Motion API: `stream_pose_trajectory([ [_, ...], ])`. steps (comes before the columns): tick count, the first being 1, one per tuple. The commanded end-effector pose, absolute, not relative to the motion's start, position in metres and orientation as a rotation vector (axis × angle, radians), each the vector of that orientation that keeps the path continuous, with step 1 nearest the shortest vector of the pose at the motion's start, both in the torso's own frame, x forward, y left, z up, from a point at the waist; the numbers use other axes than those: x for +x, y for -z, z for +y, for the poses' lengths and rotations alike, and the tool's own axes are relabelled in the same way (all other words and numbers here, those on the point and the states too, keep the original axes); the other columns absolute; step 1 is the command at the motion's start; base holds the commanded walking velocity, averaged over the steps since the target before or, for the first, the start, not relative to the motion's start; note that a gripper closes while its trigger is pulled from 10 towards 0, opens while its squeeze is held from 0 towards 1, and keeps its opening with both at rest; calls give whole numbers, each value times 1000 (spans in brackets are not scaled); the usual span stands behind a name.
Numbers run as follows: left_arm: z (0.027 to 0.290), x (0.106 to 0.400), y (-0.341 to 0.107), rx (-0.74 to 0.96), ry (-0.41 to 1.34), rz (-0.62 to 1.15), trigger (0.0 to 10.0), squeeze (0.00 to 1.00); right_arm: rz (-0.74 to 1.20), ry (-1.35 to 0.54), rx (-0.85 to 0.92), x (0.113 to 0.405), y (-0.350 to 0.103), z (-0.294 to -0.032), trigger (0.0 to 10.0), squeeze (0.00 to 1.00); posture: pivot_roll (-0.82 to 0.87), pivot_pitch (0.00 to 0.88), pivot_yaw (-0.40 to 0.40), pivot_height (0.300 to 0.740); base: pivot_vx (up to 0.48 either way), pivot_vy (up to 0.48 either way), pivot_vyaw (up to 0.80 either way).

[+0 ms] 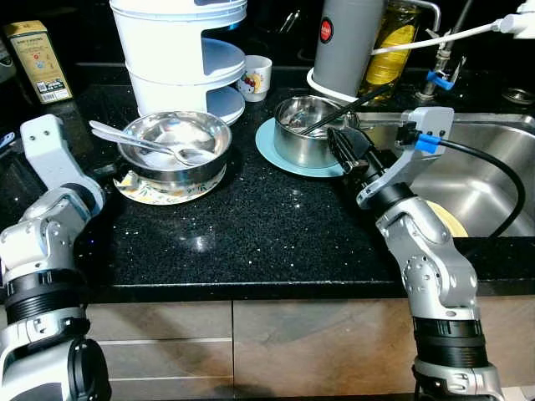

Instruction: Kitchen organization

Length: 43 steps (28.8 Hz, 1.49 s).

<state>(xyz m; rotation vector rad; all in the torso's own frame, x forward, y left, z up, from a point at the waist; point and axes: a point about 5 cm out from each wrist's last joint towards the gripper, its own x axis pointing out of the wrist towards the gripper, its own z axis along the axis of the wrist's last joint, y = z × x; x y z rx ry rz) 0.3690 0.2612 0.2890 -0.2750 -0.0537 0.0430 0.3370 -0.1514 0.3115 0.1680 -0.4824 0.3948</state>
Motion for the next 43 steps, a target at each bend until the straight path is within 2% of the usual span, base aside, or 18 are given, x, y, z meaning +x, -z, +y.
stream_pose_trajectory([
  [1, 260, 371, -273, -275, -35, 39, 10000, 0, -497, -391, 165, 334, -314, -155, 10000, 0, 12, 250, -12, 740, 0, 0, 0],
  [6, 260, 371, -266, -240, -14, 111, 10000, 0, -498, -394, 164, 334, -315, -155, 10000, 0, 12, 249, -13, 740, 0, 0, 0],
  [7, 261, 371, -265, -243, -19, 122, 6706, 0, -499, -394, 164, 334, -315, -154, 10000, 0, 12, 249, -13, 740, 0, 0, 0],
  [8, 261, 371, -264, -243, -18, 125, 4549, 0, -499, -394, 164, 334, -315, -154, 10000, 0, 12, 249, -13, 740, 0, 0, 0],
  [9, 263, 370, -263, -240, -28, 134, 1098, 0, -499, -393, 164, 334, -315, -155, 10000, 0, 12, 249, -13, 740, 0, 0, 0],
  [10, 263, 370, -263, -240, -29, 137, 0, 0, -499, -393, 164, 334, -315, -155, 10000, 0, 12, 249, -13, 740, 0, 0, 0],
  [36, 278, 359, -256, -248, -10, 212, 0, 0, -497, -400, 166, 336, -315, -153, 10000, 0, 15, 242, -16, 740, 0, 0, 0],
  [43, 270, 357, -250, -256, 60, 261, 0, 0, -496, -400, 166, 336, -315, -153, 10000, 0, 18, 243, -16, 740, 0, 0, 0],
])
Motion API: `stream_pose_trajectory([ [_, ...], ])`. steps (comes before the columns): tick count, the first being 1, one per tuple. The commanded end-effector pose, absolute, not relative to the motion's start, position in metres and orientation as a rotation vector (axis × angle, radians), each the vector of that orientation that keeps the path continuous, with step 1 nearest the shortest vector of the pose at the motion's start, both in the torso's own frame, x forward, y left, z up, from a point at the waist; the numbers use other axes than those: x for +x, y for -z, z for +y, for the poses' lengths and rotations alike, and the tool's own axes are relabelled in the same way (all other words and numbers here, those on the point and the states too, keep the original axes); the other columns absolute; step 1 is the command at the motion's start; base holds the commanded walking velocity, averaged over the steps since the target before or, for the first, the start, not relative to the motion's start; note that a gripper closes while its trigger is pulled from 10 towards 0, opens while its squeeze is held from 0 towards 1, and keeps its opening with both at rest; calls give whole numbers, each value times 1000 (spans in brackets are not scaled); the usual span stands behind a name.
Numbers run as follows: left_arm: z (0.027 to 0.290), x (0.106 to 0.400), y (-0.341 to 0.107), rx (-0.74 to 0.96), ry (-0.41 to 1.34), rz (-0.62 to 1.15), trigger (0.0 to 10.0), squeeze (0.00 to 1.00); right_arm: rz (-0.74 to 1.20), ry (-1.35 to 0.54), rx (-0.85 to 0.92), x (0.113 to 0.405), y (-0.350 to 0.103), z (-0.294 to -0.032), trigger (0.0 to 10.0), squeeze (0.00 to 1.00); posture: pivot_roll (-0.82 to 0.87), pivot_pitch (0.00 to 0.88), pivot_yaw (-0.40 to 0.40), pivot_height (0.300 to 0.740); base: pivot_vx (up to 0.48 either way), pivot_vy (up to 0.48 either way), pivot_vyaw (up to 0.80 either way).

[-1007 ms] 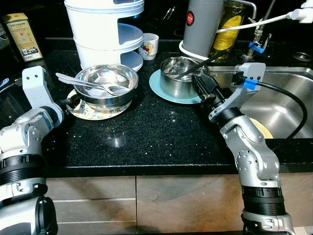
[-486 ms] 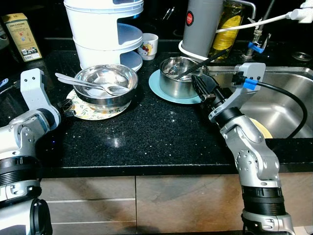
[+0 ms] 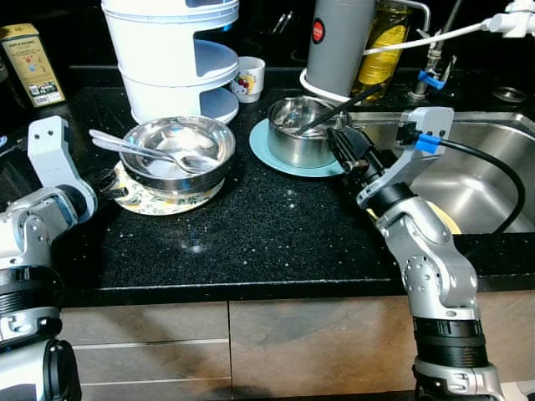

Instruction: Kitchen organization

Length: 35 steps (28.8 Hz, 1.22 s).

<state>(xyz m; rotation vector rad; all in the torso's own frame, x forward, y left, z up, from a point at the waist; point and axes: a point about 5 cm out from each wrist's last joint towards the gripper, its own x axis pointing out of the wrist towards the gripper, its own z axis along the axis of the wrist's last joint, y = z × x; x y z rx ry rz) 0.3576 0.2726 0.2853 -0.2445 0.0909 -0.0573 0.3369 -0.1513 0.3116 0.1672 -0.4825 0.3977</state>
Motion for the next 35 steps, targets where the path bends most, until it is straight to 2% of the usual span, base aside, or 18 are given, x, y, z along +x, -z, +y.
stream_pose_trajectory([
  [1, 266, 357, -248, -253, 87, 275, 0, 0, -496, -401, 166, 336, -315, -153, 10000, 0, 18, 243, -16, 740, 0, 0, 0],
  [5, 241, 356, -237, -252, 208, 322, 0, 0, -498, -405, 167, 335, -315, -152, 10000, 0, 16, 240, -13, 740, 0, 0, 0],
  [18, 193, 366, -225, -279, 301, 337, 0, 0, -503, -400, 164, 334, -315, -154, 10000, 0, 7, 227, -8, 740, 0, 0, 0],
  [27, 147, 374, -225, -303, 416, 336, 0, 0, -508, -393, 163, 332, -316, -155, 10000, 0, 2, 225, 0, 740, 0, 0, 0],
  [35, 134, 377, -227, -303, 430, 320, 0, 0, -510, -387, 163, 332, -316, -155, 10000, 0, 3, 229, 3, 740, 0, 0, 0],
])
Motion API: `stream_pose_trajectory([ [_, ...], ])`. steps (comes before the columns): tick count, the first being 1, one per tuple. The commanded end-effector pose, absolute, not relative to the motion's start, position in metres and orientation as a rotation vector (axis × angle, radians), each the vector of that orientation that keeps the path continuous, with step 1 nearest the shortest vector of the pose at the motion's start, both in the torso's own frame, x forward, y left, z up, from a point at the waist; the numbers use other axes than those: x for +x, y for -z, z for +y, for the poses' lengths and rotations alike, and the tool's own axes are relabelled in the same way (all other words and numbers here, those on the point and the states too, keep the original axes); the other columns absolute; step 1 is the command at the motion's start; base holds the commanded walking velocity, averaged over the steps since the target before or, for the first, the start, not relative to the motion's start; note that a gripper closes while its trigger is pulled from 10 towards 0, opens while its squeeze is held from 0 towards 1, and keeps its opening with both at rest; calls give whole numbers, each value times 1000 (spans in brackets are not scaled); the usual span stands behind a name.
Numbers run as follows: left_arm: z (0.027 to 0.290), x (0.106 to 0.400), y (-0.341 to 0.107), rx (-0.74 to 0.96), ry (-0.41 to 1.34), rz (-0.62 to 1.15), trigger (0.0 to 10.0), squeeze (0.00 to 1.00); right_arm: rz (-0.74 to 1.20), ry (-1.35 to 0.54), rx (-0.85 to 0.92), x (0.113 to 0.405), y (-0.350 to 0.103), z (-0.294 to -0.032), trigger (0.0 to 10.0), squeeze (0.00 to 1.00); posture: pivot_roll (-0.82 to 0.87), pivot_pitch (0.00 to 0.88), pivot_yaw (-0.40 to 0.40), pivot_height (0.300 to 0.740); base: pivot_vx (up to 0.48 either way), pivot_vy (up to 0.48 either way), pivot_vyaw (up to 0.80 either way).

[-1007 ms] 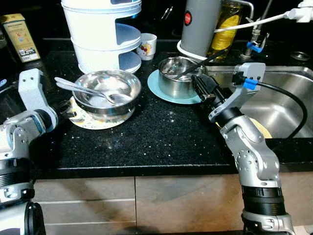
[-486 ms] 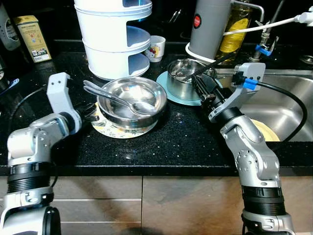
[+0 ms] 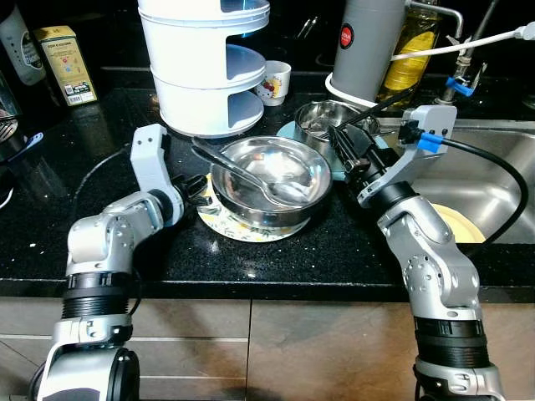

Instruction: Kitchen organization

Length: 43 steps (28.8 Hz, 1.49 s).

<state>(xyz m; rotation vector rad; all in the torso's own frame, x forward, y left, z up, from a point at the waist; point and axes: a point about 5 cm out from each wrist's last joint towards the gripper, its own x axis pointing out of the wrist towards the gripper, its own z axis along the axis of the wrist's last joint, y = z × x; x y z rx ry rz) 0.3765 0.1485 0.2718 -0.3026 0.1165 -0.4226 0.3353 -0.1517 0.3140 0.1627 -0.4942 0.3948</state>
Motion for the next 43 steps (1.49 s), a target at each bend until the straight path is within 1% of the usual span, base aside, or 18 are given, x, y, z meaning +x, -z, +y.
stream_pose_trajectory([
  [1, 134, 377, -227, -306, 427, 315, 0, 0, -510, -387, 163, 332, -316, -155, 10000, 0, 3, 229, 3, 740, 0, 0, 0],
  [8, 126, 377, -229, -322, 452, 292, 0, 0, -510, -384, 166, 332, -316, -155, 10000, 0, 5, 231, 3, 740, 0, 0, 0],
  [10, 124, 377, -230, -299, 445, 279, 118, 0, -510, -385, 166, 332, -316, -155, 10000, 0, 5, 231, 3, 740, 0, 0, 0],
  [11, 125, 377, -230, -284, 439, 269, 7922, 0, -511, -385, 166, 332, -316, -155, 10000, 0, 5, 231, 3, 740, 0, 0, 0],
  [12, 125, 377, -230, -284, 439, 269, 7922, 0, -511, -385, 166, 332, -316, -155, 10000, 0, 5, 231, 3, 740, 0, 0, 0],
  [13, 127, 378, -232, -271, 424, 253, 10000, 0, -511, -384, 166, 332, -316, -156, 10000, 0, 5, 231, 3, 740, 0, 0, 0],
  [14, 131, 379, -234, -264, 407, 233, 10000, 1000, -511, -383, 166, 332, -316, -156, 10000, 0, 5, 231, 3, 740, 0, 0, 0],
  [20, 140, 379, -243, -277, 379, 188, 10000, 1000, -512, -382, 168, 333, -316, -156, 10000, 0, 12, 224, 1, 740, 0, 0, 0],
  [21, 142, 379, -245, -287, 381, 174, 10000, 0, -512, -382, 168, 333, -316, -156, 10000, 0, 12, 224, 1, 740, 0, 0, 0],
  [27, 164, 373, -253, -296, 354, 117, 10000, 0, -515, -377, 169, 333, -316, -156, 10000, 0, 13, 221, 4, 740, 0, 0, 0],
  [28, 164, 373, -253, -296, 354, 117, 10000, 0, -515, -377, 169, 333, -316, -156, 10000, 0, 13, 221, 4, 740, 0, 0, 0],
  [32, 185, 370, -256, -330, 306, 66, 10000, 0, -515, -375, 170, 334, -316, -157, 10000, 0, 18, 219, -3, 740, 0, 0, 0],
  [33, 187, 369, -257, -341, 311, 62, 10000, 467, -514, -377, 171, 334, -316, -157, 10000, 0, 18, 219, -3, 740, 0, 0, 0],
  [34, 187, 368, -257, -351, 317, 61, 10000, 467, -514, -378, 171, 334, -316, -157, 10000, 0, 18, 219, -3, 740, 0, 0, 0],
  [35, 187, 367, -257, -365, 322, 60, 10000, 1000, -514, -380, 171, 334, -316, -156, 10000, 0, 20, 220, -8, 740, 0, 0, 0],
  [37, 185, 366, -259, -388, 335, 49, 10000, 1000, -514, -384, 172, 335, -316, -155, 10000, 0, 20, 220, -8, 740, 0, 0, 0],
  [38, 183, 366, -261, -404, 351, 38, 10000, 0, -514, -385, 172, 335, -316, -155, 10000, 0, 20, 220, -8, 740, 0, 0, 0],
  [43, 181, 361, -269, -474, 412, -8, 10000, 0, -517, -387, 171, 335, -317, -154, 10000, 0, 20, 220, -8, 740, 0, 0, 0],
])
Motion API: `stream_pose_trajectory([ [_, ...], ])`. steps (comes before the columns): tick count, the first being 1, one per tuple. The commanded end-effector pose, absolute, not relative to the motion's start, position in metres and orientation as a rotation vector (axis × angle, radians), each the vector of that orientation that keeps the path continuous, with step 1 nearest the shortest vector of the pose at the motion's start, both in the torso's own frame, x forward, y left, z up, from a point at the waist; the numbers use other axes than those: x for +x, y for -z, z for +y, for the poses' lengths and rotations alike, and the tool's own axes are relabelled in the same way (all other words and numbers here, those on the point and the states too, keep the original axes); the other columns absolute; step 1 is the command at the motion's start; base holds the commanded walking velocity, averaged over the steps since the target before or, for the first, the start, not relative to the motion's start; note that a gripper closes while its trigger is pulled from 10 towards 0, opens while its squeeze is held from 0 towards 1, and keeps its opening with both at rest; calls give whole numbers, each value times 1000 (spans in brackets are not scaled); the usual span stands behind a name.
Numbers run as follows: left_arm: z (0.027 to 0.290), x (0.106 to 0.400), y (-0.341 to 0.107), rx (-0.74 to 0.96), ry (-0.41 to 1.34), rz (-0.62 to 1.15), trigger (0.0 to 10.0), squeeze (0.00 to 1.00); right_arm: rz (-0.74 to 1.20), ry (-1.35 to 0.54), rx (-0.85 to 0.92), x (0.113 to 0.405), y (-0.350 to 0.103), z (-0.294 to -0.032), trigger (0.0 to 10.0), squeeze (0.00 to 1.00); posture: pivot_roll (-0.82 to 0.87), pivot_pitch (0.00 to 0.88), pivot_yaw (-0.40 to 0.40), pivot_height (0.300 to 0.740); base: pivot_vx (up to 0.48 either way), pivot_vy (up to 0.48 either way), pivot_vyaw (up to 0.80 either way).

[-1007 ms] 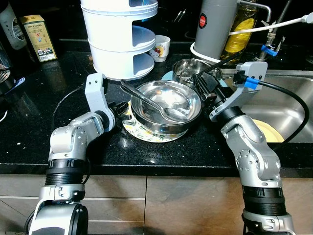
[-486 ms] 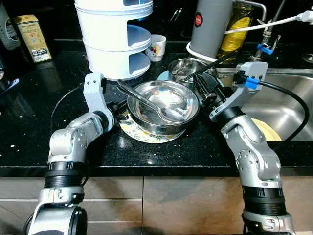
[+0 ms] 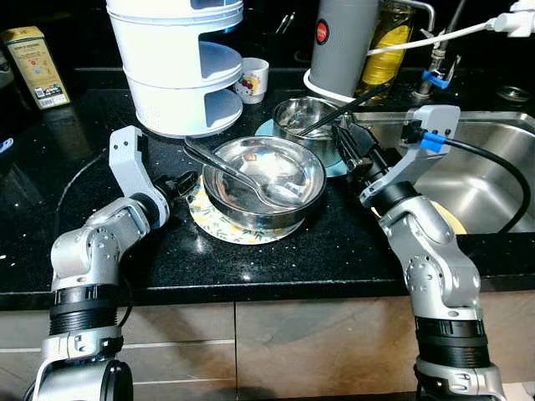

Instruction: Kitchen organization

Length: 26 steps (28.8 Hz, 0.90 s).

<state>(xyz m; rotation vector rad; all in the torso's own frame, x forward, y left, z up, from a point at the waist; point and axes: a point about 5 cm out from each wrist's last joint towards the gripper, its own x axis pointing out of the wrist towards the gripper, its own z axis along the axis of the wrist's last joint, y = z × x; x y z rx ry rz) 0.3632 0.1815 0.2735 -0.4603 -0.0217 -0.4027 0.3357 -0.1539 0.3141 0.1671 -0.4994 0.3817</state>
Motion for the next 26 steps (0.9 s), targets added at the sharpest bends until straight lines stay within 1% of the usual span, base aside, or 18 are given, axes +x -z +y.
stream_pose_trajectory([
  [1, 184, 357, -273, -501, 439, -38, 10000, 0, -519, -384, 170, 334, -318, -155, 10000, 0, 20, 220, -8, 740, 0, 0, 0],
  [6, 194, 351, -279, -555, 455, -80, 10000, 0, -521, -379, 169, 334, -318, -156, 10000, 0, 10, 215, -4, 740, 0, 0, 0],
  [8, 206, 343, -286, -589, 471, -135, 10000, 0, -523, -378, 171, 333, -318, -157, 10000, 0, 12, 215, -4, 740, 0, 0, 0],
  [9, 206, 343, -286, -589, 471, -135, 10000, 0, -523, -378, 171, 333, -318, -157, 10000, 0, 12, 215, -4, 740, 0, 0, 0],
  [11, 218, 334, -296, -565, 484, -229, 10000, 0, -526, -378, 174, 333, -318, -157, 10000, 0, 13, 212, -6, 740, 0, 0, 0],
  [12, 218, 334, -296, -565, 484, -229, 10000, 0, -526, -378, 174, 333, -318, -157, 10000, 0, 13, 212, -6, 740, 0, 0, 0],
  [13, 226, 328, -304, -452, 433, -298, 10000, 0, -530, -376, 179, 333, -318, -157, 10000, 0, 13, 210, -7, 740, 0, 0, 0],
  [15, 230, 326, -308, -347, 355, -329, 10000, 0, -535, -373, 183, 333, -319, -157, 10000, 0, 14, 208, -8, 740, 0, 0, 0],
  [16, 230, 326, -308, -347, 355, -329, 10000, 0, -535, -373, 183, 333, -319, -157, 10000, 0, 14, 208, -8, 740, 0, 0, 0],
  [17, 234, 325, -316, -168, 234, -351, 10000, 0, -548, -359, 190, 332, -320, -158, 10000, 0, 16, 205, -8, 740, 0, 0, 0],
  [18, 234, 325, -319, -106, 202, -364, 10000, 0, -552, -354, 191, 332, -321, -159, 10000, 0, 16, 205, -8, 740, 0, 0, 0],
  [19, 234, 325, -319, -106, 202, -364, 10000, 0, -552, -354, 191, 332, -321, -159, 10000, 0, 16, 205, -8, 740, 0, 0, 0],
  [20, 228, 323, -321, -3, 189, -340, 10000, 0, -570, -333, 138, 331, -322, -158, 10000, 0, 17, 194, -2, 740, 0, 0, 0],
  [21, 228, 323, -321, -3, 189, -340, 10000, 0, -570, -333, 138, 331, -322, -158, 10000, 0, 17, 194, -2, 740, 0, 0, 0],
  [24, 216, 321, -323, 129, 178, -351, 10000, 0, -612, -300, 30, 327, -325, -153, 10000, 0, 15, 188, 2, 740, 0, 0, 0],
  [26, 213, 320, -323, 120, 183, -360, 10000, 0, -624, -287, -2, 326, -326, -152, 10000, 0, 15, 188, 2, 740, 0, 0, 0],
])
